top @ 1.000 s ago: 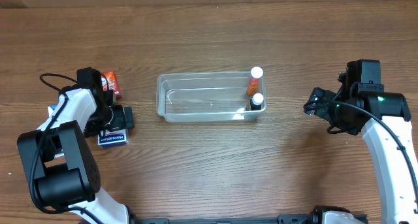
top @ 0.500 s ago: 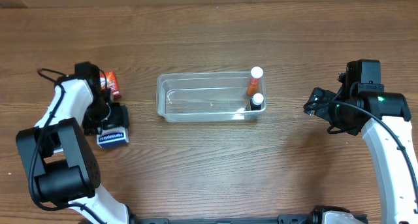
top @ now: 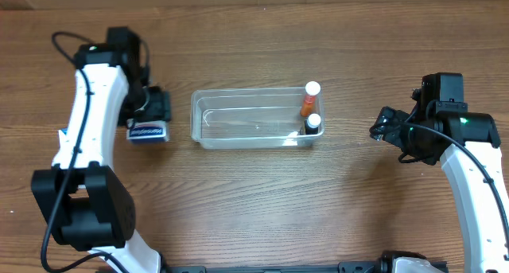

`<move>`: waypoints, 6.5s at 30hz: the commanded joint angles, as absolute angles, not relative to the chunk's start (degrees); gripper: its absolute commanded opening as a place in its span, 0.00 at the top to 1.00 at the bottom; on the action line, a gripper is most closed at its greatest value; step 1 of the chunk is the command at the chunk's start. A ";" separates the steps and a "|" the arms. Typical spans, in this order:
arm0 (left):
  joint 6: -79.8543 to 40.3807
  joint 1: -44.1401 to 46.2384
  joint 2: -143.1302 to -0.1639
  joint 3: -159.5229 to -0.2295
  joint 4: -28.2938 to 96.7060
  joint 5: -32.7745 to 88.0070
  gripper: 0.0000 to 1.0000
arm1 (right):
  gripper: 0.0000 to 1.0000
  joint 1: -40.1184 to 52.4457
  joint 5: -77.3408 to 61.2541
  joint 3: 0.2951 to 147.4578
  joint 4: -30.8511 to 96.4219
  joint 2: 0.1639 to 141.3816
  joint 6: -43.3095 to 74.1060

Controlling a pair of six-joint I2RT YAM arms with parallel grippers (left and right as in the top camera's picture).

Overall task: Pack container
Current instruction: 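Carry the Hansaplast box into the container's left end and release, then move the left gripper to the blue Vicks box and grasp it, then place the Vicks box in the container next to the Hansaplast box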

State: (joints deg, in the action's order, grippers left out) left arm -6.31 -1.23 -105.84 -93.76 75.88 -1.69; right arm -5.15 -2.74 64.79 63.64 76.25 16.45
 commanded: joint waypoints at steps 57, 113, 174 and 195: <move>-28.27 22.50 -115.35 -97.97 70.28 -8.49 0.01 | 0.04 -5.34 -3.53 65.25 63.53 76.20 16.29; -20.12 -11.73 -93.73 -100.68 85.73 -10.94 0.00 | 0.03 -5.34 -3.51 65.25 63.48 76.20 16.27; 1.34 -33.93 -116.36 -90.00 57.49 -0.12 0.21 | 0.03 -5.34 -3.95 65.25 63.35 76.20 16.08; -11.09 12.95 -98.15 -100.27 67.07 3.79 0.25 | 0.03 -5.32 -4.80 65.25 63.51 76.29 16.10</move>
